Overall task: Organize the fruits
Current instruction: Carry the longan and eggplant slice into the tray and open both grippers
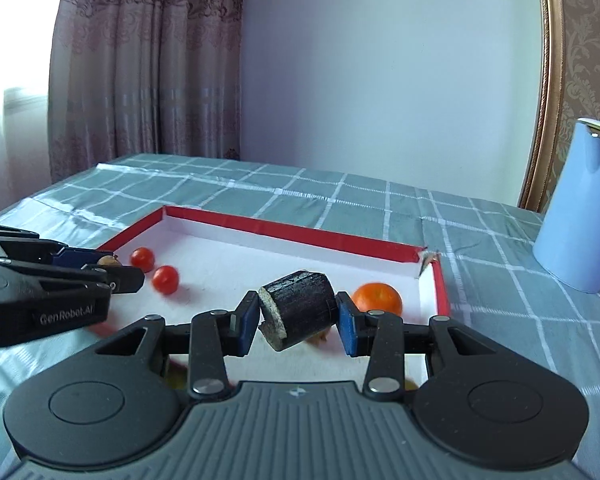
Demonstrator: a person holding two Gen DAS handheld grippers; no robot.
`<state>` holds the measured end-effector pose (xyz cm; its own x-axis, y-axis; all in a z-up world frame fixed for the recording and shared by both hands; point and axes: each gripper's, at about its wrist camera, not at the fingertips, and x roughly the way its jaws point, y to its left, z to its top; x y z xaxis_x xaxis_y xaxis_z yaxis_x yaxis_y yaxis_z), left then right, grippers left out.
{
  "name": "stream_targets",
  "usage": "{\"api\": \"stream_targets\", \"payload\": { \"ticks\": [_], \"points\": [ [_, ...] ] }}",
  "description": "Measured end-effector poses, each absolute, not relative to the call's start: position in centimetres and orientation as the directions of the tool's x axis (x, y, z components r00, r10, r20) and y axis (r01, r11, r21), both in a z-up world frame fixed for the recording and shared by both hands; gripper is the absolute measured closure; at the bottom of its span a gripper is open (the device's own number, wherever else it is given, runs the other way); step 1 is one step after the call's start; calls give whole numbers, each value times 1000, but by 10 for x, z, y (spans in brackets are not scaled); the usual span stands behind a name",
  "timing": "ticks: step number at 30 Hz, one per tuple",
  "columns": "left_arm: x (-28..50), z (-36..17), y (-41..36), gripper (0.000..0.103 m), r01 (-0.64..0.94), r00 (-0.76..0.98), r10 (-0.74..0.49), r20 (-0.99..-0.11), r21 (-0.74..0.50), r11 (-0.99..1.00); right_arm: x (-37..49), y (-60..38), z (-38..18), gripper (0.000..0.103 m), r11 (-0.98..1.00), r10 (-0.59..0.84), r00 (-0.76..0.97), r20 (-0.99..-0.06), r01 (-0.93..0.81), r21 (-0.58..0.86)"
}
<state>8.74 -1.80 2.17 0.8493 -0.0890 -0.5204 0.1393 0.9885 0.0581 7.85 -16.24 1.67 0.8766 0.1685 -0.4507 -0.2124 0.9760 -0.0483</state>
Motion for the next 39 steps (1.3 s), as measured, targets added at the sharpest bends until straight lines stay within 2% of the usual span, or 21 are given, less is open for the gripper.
{"api": "stream_targets", "payload": {
  "ticks": [14,21,25,27,30,33,35,36,38,39],
  "points": [
    [166,2,-23,80,54,813,0,-583,76,996,147,-144,-3,63,983,135,812,-568,-182,-26],
    [178,-4,-20,78,28,799,27,-601,82,996,155,-139,-9,63,981,138,796,-589,-191,-29],
    [176,-2,-21,59,22,809,30,-588,81,996,156,-138,-9,63,982,133,795,-591,-187,-30],
    [175,-1,-19,45,15,813,31,-581,74,997,156,-137,-9,63,982,125,798,-589,-185,-42],
    [173,1,-16,42,7,819,30,-572,62,998,156,-137,-9,62,983,122,801,-586,-180,-41],
    [170,3,-15,27,2,832,29,-554,55,999,156,-139,-9,62,984,126,801,-585,-176,-29],
    [165,5,-16,27,6,847,29,-532,64,998,156,-142,-9,60,985,132,805,-578,-172,-14],
    [163,7,-17,26,11,853,25,-522,66,998,155,-143,-9,58,985,136,806,-576,-171,-5],
    [157,9,-17,23,15,865,22,-501,70,997,154,-145,-10,48,986,141,809,-571,-166,7],
    [153,10,-17,23,17,873,21,-488,73,997,152,-146,-9,48,986,143,812,-567,-167,10]
  ]
}}
